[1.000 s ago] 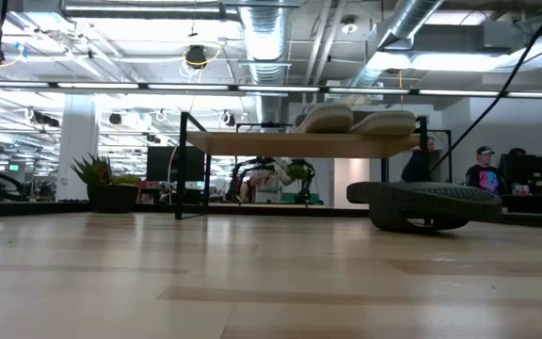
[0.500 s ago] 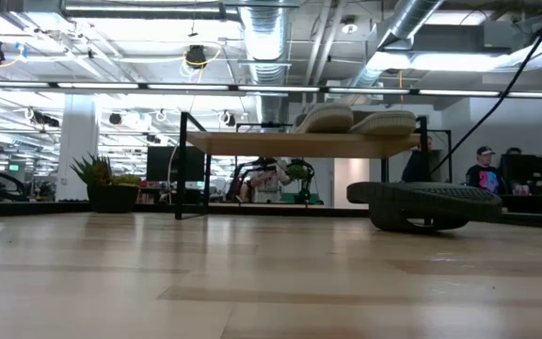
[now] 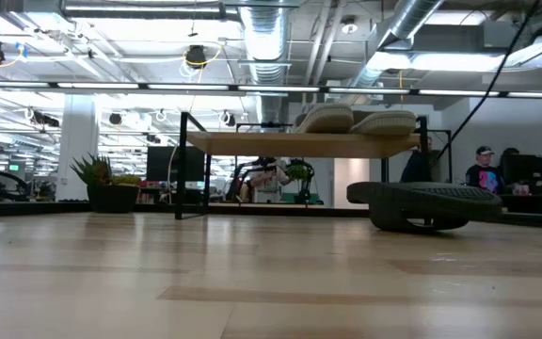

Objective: Pick and place slides into the shelf
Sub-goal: Put the left black slide on the shelf

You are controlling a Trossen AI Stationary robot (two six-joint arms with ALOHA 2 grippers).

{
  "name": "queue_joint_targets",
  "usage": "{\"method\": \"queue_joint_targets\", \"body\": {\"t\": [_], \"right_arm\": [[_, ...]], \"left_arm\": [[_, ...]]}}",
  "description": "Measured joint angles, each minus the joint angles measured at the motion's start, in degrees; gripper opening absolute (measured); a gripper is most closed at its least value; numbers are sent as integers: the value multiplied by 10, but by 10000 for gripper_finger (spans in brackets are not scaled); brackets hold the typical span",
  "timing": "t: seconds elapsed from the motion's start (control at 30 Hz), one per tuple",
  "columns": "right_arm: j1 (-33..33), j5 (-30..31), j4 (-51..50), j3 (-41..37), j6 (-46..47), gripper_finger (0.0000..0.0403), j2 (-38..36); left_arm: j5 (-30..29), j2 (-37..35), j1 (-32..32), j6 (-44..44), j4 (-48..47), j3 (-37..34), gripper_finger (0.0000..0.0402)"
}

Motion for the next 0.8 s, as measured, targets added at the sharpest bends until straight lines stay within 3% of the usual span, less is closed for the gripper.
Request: {"method": "queue_joint_targets", "body": {"t": [0.13, 0.33, 0.53, 0.8], "right_arm": [[-30, 0, 78, 0, 89, 44, 71], [-59, 0, 281, 0, 78, 44, 154], [-79, 2, 422, 0, 75, 44, 212], [-96, -2, 467, -1, 61, 44, 235]], "left_arm": [[0, -30, -17, 12, 0, 0, 75], [10, -63, -22, 12, 0, 0, 75], [25, -80, -22, 12, 0, 0, 75], [41, -78, -22, 20, 0, 0, 75]]}}
